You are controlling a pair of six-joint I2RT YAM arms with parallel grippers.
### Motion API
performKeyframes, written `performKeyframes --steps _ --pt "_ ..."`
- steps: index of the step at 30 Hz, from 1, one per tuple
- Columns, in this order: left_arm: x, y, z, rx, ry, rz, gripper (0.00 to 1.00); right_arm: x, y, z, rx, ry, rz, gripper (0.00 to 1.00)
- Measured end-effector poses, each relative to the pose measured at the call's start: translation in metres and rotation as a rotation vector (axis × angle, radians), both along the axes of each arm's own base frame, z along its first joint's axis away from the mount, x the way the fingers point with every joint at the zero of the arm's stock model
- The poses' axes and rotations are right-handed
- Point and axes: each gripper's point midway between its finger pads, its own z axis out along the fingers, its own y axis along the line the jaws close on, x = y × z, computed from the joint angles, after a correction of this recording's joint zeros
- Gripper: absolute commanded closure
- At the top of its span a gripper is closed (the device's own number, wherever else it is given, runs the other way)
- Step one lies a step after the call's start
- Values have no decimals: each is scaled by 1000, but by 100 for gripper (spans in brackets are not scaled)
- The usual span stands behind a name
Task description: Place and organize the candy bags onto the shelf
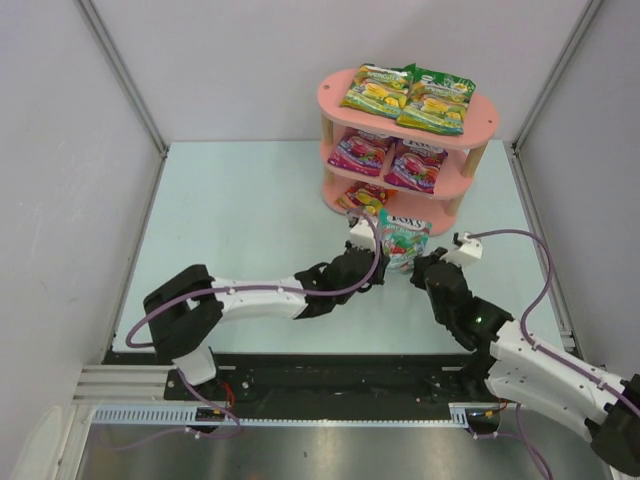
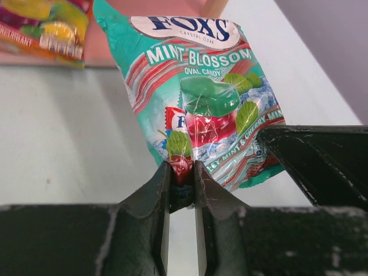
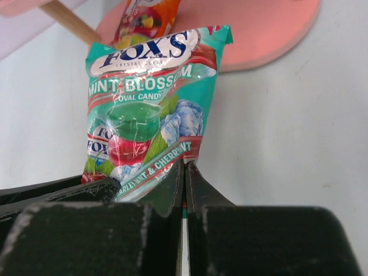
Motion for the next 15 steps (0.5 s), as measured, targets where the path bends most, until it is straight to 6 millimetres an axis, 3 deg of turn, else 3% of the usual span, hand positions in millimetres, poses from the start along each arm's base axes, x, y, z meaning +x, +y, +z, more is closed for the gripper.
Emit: performKeyframes --steps 6,15 --pt "47 -23 12 1 -22 -46 100 46 -21 -2 32 -6 -55 100" --pt "101 -43 -24 65 19 -112 100 96 -37 -37 37 37 -66 100"
